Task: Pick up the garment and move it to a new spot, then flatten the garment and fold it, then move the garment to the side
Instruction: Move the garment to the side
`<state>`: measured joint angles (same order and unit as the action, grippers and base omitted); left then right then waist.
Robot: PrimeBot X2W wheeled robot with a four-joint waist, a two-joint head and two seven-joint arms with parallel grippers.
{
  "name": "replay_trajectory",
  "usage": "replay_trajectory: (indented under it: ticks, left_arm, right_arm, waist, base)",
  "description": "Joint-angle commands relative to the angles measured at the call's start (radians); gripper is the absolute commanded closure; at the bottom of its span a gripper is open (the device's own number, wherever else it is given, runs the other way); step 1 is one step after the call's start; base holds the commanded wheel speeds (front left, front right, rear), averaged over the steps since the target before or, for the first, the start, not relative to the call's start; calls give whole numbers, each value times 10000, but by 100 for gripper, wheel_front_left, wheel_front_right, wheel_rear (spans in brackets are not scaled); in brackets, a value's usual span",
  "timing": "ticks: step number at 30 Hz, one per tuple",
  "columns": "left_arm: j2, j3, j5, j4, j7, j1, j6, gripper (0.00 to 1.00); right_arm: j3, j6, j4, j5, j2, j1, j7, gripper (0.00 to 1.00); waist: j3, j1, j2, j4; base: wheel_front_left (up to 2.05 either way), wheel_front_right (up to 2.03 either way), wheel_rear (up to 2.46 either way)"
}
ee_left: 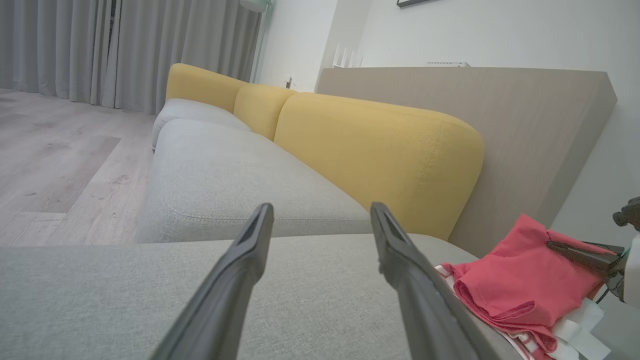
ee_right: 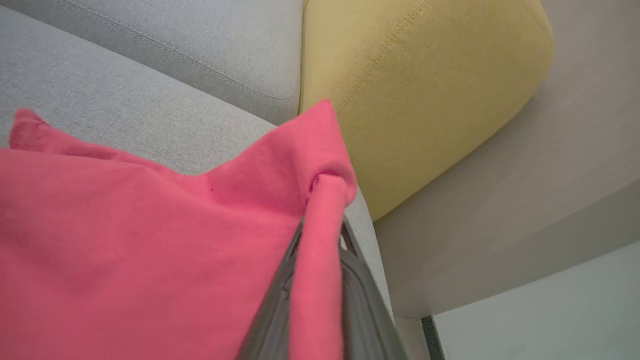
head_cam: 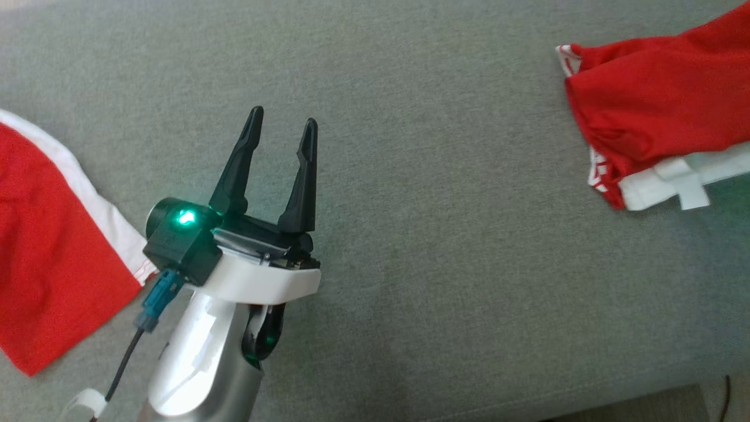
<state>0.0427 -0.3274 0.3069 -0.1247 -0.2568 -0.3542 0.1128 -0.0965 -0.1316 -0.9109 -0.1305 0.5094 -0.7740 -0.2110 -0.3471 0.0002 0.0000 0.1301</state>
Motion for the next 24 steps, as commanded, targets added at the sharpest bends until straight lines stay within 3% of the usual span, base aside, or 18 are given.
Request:
replay_trajectory:
  ticks: [1,16,17,18,19,24]
  left_arm:
    - [76,264,-90,339,-49,-283,-75,0]
    - [76,417,-224,244,-49,-281,14,0]
    - [76,425,-228,234,-49,-279,18,0]
    - [76,431,-234,224,-49,-280,22,0]
    - [76,434,-233,212,-49,-279,27,0]
    - [76,490,-202,160,-49,-207,45,0]
  right_arm:
    - [42,9,146,121,290,-228,-84,100]
    - [1228,9,-399,-41,31,-708,-228,100]
    - [1293,9,-425,-62,3,-729,-231,73]
    - [1386,9,-444,-49,-42,-750,-241,18]
    - [1476,9,-468,-5,-105,-766,-250,0]
    - [1661,9,-428,183,-378,-778,-318,0]
  waist:
    - [-155,-2,0,-98]
    - [-311,-2,0,-233]
    - [-302,-2,0,-225]
    - [-288,-2,0,-215]
    - [-264,-2,0,-212]
    - [-23,-2,0,-208]
  base:
    - [0,0,0]
    - [0,0,0]
    - [0,0,0]
    - [0,0,0]
    - [0,0,0]
    - [0,0,0]
